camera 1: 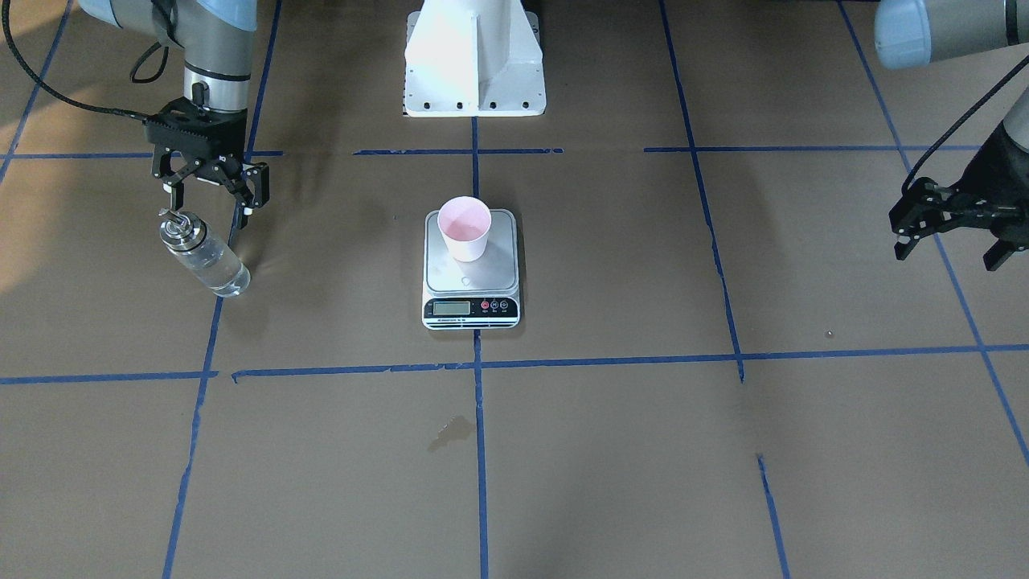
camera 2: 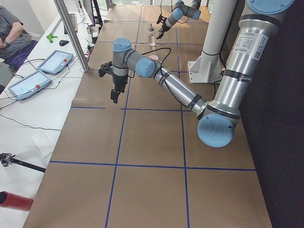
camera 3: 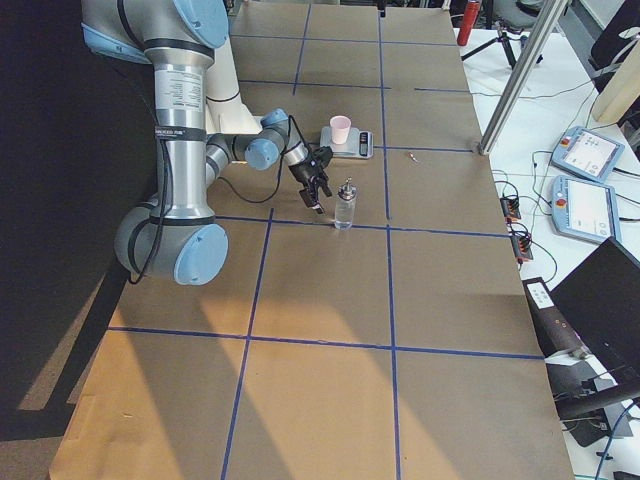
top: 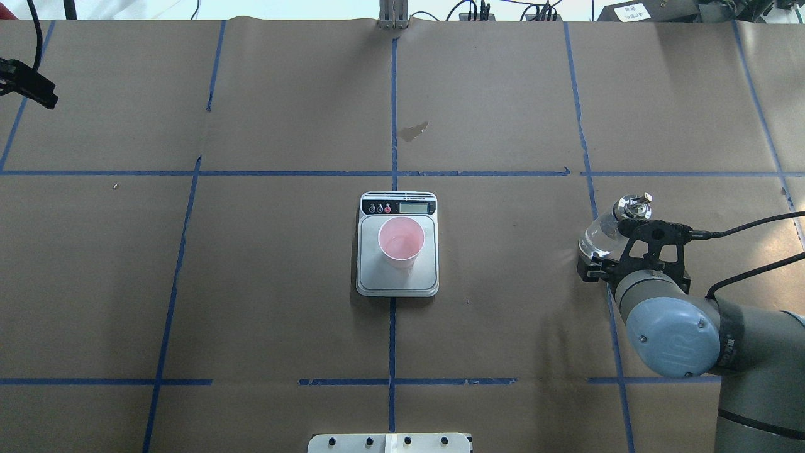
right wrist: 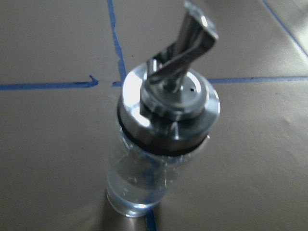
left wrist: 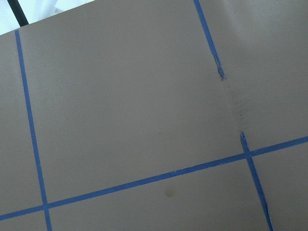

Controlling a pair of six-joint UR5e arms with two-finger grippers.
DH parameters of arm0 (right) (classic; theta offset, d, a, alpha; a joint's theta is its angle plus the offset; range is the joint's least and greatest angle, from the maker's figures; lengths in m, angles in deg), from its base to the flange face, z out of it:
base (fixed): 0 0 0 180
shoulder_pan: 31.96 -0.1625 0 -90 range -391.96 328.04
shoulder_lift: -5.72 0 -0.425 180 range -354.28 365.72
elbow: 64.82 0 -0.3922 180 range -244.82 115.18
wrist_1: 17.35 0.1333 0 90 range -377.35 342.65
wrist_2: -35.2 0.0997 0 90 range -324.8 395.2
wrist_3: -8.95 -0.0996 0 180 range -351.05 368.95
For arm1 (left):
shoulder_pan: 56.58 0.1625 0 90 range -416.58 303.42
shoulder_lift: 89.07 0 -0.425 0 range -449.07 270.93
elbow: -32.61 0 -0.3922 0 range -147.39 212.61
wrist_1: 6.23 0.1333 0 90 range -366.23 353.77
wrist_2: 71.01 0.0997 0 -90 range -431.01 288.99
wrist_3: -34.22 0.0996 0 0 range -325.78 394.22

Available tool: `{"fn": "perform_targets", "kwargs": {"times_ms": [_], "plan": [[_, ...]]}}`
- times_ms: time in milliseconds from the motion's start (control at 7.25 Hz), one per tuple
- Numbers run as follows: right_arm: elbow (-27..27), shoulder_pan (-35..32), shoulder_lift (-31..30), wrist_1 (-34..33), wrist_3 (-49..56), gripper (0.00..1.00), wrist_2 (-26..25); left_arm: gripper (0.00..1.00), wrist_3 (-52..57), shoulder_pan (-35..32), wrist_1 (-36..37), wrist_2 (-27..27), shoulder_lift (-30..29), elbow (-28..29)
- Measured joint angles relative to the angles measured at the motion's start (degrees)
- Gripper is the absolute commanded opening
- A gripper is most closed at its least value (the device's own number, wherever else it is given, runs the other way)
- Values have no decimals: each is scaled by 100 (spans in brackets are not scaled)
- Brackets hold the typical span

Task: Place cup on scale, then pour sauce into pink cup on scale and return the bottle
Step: 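Open the right gripper and withdraw the right arm from the dispenser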

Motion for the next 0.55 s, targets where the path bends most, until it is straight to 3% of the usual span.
{"fn": "perform_targets", "kwargs": {"times_ms": [276,552], "plan": [[-707,-625,43,-765,1086,100,1491,100,0,-3,2,-3,3,-3],[-1012,-2143,91,-1379,3098,100,3351,100,-2,-4,2,-12,4,-15]]}}
